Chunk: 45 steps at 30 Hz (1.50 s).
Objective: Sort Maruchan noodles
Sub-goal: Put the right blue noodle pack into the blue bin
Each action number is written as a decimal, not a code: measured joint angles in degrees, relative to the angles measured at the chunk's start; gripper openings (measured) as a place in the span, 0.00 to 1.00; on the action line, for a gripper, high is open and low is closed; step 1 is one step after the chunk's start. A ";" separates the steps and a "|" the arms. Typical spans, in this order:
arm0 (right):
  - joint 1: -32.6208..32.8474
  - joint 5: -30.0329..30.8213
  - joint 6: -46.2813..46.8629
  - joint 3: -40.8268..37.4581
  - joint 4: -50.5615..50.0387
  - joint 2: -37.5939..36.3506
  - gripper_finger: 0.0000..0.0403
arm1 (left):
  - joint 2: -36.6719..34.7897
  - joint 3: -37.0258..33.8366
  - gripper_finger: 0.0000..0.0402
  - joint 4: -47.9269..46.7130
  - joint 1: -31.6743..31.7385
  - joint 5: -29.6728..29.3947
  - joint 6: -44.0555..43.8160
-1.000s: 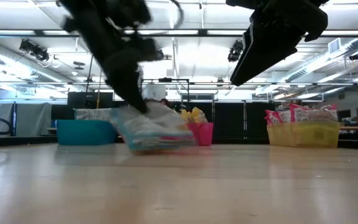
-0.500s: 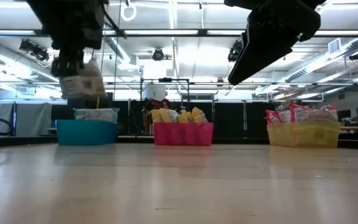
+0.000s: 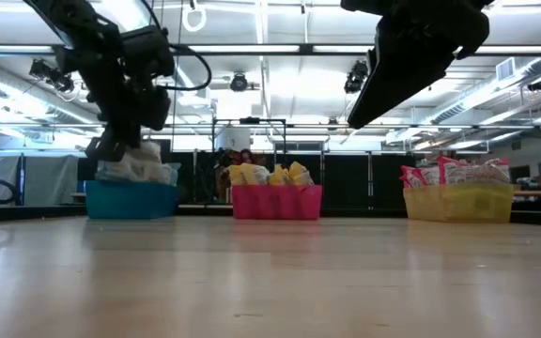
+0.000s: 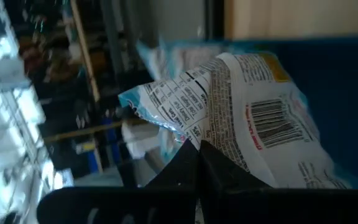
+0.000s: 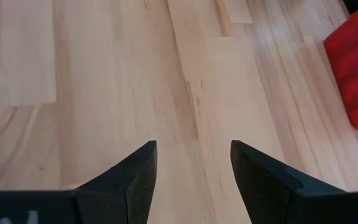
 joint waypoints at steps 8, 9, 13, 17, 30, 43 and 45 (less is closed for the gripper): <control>0.07 -0.01 0.15 0.00 0.03 0.00 0.52 | 1.34 0.00 0.01 10.24 5.79 9.41 15.82; 0.18 0.00 0.34 0.00 0.02 0.00 0.52 | 1.84 0.02 0.01 12.67 6.75 9.46 17.92; 0.47 -0.07 1.47 0.00 0.03 0.00 0.52 | 4.27 0.05 0.01 18.71 10.72 10.36 22.90; 0.83 -0.07 1.65 0.00 0.01 0.00 0.52 | 7.77 0.09 0.01 19.19 14.03 10.32 22.10; 1.31 -1.94 2.53 0.00 -0.14 0.00 0.52 | 11.22 0.99 0.18 12.81 12.66 10.42 13.16; 1.29 -3.15 2.58 0.00 -0.27 0.02 0.52 | 10.62 17.27 0.36 -21.03 14.75 24.45 -41.02; 1.29 -3.15 2.59 0.00 -0.26 0.01 0.52 | 10.68 17.65 0.36 -22.17 16.14 34.72 -49.03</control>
